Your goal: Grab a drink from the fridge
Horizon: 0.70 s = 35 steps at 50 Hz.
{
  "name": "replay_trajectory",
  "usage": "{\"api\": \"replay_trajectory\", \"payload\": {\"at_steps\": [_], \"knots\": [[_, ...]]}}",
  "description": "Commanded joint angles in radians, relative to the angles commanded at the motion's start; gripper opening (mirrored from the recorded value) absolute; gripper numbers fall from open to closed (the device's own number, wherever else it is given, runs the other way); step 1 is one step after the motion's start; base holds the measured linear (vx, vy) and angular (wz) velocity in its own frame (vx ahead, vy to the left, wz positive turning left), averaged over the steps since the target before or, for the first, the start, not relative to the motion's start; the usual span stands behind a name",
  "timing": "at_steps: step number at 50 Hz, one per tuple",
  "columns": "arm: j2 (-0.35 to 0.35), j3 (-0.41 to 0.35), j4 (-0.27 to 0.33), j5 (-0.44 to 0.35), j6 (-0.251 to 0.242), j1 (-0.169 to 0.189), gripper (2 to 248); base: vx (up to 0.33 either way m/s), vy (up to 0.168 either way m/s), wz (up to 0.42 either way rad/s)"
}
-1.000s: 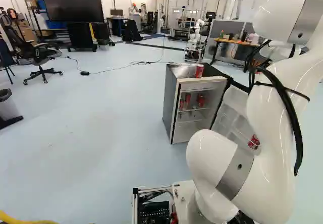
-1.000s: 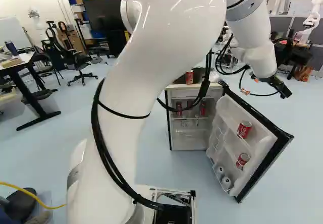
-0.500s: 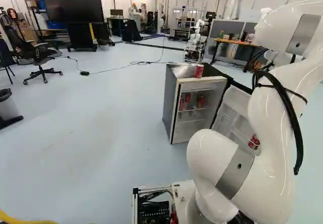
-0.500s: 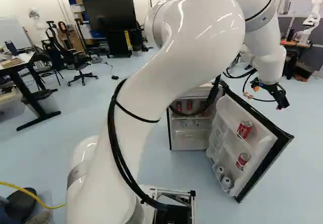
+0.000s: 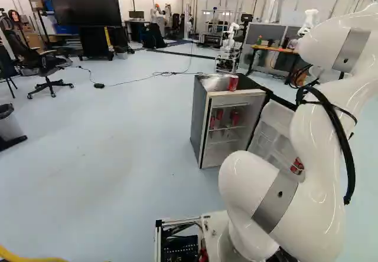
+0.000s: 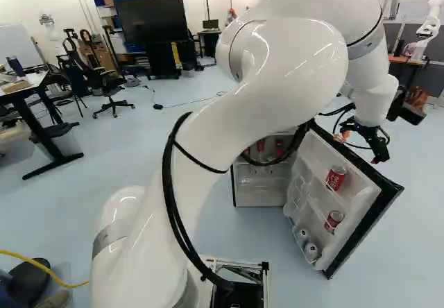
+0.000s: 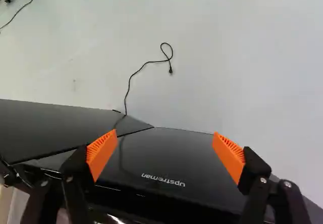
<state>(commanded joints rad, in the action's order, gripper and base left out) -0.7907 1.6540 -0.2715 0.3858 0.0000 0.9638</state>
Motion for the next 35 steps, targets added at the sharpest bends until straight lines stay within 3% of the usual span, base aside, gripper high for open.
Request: {"api": "replay_trajectory", "payload": {"at_steps": [35], "knots": [[0.0,-0.011,0.0,0.013,0.0,0.008,247,0.0,0.0,0.0]]}}
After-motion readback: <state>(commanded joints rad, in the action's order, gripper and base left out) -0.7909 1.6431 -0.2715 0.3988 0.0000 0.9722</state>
